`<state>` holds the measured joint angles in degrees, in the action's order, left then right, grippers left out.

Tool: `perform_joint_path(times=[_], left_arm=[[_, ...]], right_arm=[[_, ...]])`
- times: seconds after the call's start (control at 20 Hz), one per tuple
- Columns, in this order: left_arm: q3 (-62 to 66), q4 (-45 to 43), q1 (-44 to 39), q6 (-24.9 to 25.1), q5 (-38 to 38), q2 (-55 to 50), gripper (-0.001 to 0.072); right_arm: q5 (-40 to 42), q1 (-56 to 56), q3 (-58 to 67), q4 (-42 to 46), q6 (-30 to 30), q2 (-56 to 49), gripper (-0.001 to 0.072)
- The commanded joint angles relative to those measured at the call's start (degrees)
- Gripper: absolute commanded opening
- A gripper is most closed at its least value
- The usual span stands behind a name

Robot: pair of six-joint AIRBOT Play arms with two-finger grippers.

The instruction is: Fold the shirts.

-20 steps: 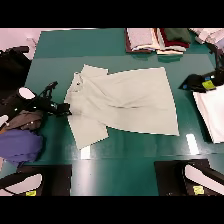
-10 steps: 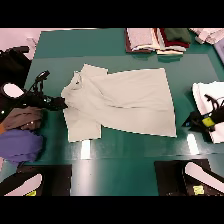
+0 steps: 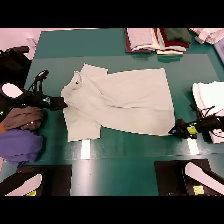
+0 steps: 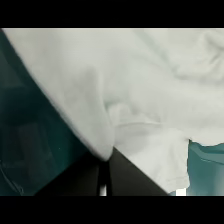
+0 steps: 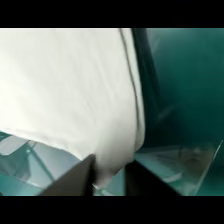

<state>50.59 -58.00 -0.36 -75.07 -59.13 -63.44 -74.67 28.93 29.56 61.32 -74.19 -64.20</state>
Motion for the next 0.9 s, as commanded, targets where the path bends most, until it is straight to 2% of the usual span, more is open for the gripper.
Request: perform_joint_path(times=[0.0, 0.2, 0.4, 0.6, 0.85], left_arm=[[0.57, -0.22, 0.04, -0.04, -0.57, 0.07, 0.0029], [8.63, -2.05, 0.07, -1.66, -3.04, 5.09, 0.0029], [26.14, -8.24, 0.07, -4.61, -3.04, 15.80, 0.0029], [45.59, -9.33, 0.04, -6.21, -2.86, 23.10, 0.0029], [63.76, -9.35, 0.04, -10.47, -2.75, 24.50, 0.0028]], right_arm=[[2.32, -6.75, 2.36, -0.72, 0.22, 0.02, 0.0014], [-1.42, -13.88, 14.36, -0.79, 0.15, 3.48, 0.0016], [-0.07, -15.67, 36.68, -0.74, -0.85, 14.08, 0.0016], [3.06, -12.22, 59.65, -0.66, -1.07, 21.20, 0.0016], [0.26, -3.56, 77.44, -0.13, -3.98, 23.87, 0.0016]])
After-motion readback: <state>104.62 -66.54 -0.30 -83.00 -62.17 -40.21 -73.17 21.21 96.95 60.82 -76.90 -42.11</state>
